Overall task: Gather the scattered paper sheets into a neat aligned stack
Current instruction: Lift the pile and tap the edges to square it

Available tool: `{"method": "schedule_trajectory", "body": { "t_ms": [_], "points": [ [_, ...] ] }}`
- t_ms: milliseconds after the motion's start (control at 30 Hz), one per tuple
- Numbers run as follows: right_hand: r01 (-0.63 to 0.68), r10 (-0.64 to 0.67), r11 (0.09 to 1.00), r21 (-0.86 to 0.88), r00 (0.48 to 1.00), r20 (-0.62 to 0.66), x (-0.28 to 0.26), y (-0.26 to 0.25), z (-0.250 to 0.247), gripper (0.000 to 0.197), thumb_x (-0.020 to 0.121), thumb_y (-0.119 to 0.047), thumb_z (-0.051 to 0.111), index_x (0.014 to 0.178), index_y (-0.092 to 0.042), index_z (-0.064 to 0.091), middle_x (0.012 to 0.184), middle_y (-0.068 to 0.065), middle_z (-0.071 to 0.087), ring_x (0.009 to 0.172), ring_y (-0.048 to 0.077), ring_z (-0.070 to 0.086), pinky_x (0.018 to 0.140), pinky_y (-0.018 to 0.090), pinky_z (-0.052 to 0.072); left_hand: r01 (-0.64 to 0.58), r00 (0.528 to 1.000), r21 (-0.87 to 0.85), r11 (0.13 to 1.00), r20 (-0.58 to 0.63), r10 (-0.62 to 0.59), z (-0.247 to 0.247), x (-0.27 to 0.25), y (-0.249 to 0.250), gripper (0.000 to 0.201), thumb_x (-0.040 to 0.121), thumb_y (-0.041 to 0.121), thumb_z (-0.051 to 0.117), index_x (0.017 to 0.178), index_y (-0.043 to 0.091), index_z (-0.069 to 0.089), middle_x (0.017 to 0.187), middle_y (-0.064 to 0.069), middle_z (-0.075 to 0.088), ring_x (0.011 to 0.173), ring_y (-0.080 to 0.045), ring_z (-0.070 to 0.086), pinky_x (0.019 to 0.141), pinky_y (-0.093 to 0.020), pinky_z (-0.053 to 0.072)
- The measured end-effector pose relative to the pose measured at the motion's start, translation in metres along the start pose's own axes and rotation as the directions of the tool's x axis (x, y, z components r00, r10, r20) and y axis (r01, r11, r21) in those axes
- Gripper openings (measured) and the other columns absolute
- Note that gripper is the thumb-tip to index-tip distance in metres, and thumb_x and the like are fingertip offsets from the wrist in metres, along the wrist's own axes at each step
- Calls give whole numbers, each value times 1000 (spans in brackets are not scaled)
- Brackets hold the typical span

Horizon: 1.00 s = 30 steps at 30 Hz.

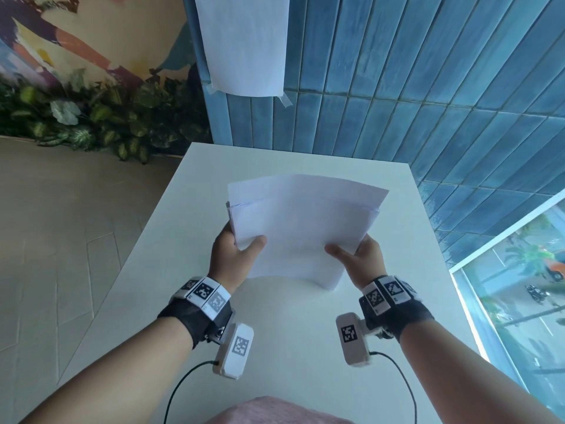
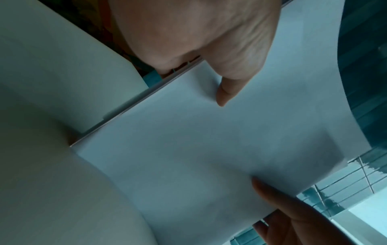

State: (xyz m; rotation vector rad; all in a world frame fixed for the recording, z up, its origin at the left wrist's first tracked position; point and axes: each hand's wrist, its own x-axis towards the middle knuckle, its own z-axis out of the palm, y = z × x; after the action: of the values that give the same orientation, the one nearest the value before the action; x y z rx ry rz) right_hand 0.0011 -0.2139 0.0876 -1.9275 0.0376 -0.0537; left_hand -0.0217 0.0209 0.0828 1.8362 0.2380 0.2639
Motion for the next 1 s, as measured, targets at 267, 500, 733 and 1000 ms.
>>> {"method": "schedule_trajectory", "body": {
  "t_ms": [267,500,733,1000],
  "points": [
    [47,-39,988,144,997,-62,9,-22,-7,35,68,-5,80,98,-12,63,87,-5,70,70,-5,67,60,10,50,-66,998,-104,992,-31,63,-6,10,20,49,63,14,83,108,9,62,100,-3,72,92,-14,69,83,-26,55],
    [-29,29,1000,-5,999,-40,9,-4,1,22,72,-8,77,91,-4,68,84,6,70,74,20,65,62,20,48,104,995,-127,986,17,-103,2,9,6,25,74,4,80,83,23,66,85,7,72,76,-5,68,75,-26,53],
    [-50,68,987,152,991,-113,6,-9,-2,65,65,-7,81,118,-15,44,114,6,61,100,19,63,78,29,54,149,986,-202,968,97,-132,-2,12,2,37,62,14,84,95,22,68,96,0,76,89,-17,72,79,-32,57],
    [464,-522,842,-275,829,-199,14,-90,-29,72,73,-26,76,136,-17,42,132,-6,46,124,14,41,105,21,30,241,945,-172,955,266,-191,-15,27,11,24,73,0,79,95,9,73,96,-6,76,85,-19,72,76,-30,54]
  ]
}}
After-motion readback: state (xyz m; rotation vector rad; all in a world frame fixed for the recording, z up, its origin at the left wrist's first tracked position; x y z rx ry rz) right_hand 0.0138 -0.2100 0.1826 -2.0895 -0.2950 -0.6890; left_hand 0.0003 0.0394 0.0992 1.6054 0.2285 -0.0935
